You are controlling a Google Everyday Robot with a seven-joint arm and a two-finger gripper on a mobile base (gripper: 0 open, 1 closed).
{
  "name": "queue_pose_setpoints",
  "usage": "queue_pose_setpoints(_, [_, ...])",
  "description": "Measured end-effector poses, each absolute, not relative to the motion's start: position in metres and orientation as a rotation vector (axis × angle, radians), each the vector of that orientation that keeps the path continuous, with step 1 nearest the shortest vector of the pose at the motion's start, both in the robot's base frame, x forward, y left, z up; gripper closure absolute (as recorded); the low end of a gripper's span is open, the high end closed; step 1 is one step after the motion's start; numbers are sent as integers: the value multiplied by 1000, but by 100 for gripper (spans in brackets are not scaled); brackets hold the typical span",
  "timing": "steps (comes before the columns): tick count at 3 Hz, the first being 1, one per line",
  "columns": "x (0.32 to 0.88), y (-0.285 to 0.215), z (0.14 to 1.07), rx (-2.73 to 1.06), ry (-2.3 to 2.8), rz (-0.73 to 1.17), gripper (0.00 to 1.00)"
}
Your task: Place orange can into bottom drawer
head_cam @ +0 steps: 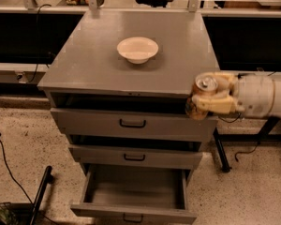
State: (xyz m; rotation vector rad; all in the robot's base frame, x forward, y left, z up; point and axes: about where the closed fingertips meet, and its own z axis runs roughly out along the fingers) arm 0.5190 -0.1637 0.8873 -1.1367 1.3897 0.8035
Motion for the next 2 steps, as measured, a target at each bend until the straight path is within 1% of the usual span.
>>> queue_pose_setpoints(1, [501,-182,814,-1052,1349,740,100])
queue_pose_setpoints(2, [488,-194,787,-1090,1299,684,100])
